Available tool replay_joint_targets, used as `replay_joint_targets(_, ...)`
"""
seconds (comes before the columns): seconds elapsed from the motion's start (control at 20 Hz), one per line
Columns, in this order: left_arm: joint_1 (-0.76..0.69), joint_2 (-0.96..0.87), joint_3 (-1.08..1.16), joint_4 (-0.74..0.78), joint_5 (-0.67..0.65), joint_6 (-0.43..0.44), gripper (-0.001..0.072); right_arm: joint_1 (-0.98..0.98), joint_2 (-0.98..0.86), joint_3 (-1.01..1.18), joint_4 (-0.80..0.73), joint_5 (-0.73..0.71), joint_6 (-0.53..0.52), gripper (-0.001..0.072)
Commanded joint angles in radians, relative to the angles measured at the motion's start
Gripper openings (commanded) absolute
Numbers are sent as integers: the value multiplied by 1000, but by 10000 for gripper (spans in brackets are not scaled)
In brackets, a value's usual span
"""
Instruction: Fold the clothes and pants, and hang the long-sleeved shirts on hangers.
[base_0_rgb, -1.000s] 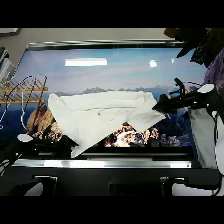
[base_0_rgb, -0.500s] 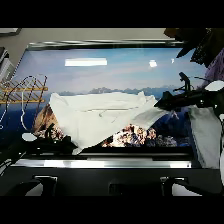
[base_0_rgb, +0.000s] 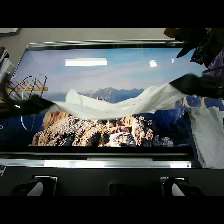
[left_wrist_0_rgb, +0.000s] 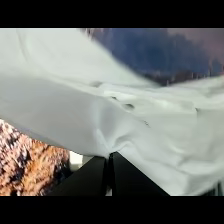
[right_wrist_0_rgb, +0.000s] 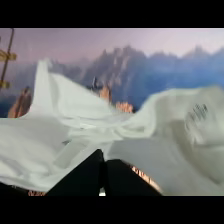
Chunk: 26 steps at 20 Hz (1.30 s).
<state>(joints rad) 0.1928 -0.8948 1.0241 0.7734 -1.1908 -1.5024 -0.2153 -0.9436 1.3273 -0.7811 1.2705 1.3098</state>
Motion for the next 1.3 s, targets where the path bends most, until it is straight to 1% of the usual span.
replay_joint_targets(0.0, 110, 125, 361, 235, -56, -177, 12, 1, 235, 110, 0, -118, 48, 31)
replay_joint_targets(0.15, 197, 241, 555, 399, -55, -298, 12, 1, 414, 202, -49, -252, 153, 31)
replay_joint_targets(0.3, 259, 351, 604, 505, -55, -426, 13, 1, 512, 241, -122, -355, 240, 31)
replay_joint_targets(0.4, 282, 388, 604, 537, -56, -436, 12, 1, 515, 253, -150, -360, 292, 31)
replay_joint_targets(0.55, 290, 367, 583, 526, -72, -435, 12, 1, 448, 252, -151, -327, 311, 31)
replay_joint_targets(0.6, 289, 342, 562, 491, -79, -412, 12, 1, 409, 252, -151, -312, 316, 31)
replay_joint_targets(0.7, 283, 268, 500, 369, -79, -315, 12, 1, 298, 252, -145, -265, 340, 31)
replay_joint_targets(0.8, 264, 148, 426, 264, -75, -237, 12, 1, 148, 252, -126, -194, 360, 31)
replay_joint_targets(0.9, 206, -14, 364, 250, -44, -185, 12, 1, -34, 252, -89, -120, 358, 31)
replay_joint_targets(1.0, 125, -202, 333, 252, 30, -124, 13, 18, -241, 252, -77, -72, 347, 32)
replay_joint_targets(1.1, 47, -402, 334, 262, 111, -112, 12, 72, -440, 252, -83, -104, 295, 32)
replay_joint_targets(1.25, -39, -666, 349, 266, 222, -113, 12, 146, -689, 252, -85, -272, 287, 32)
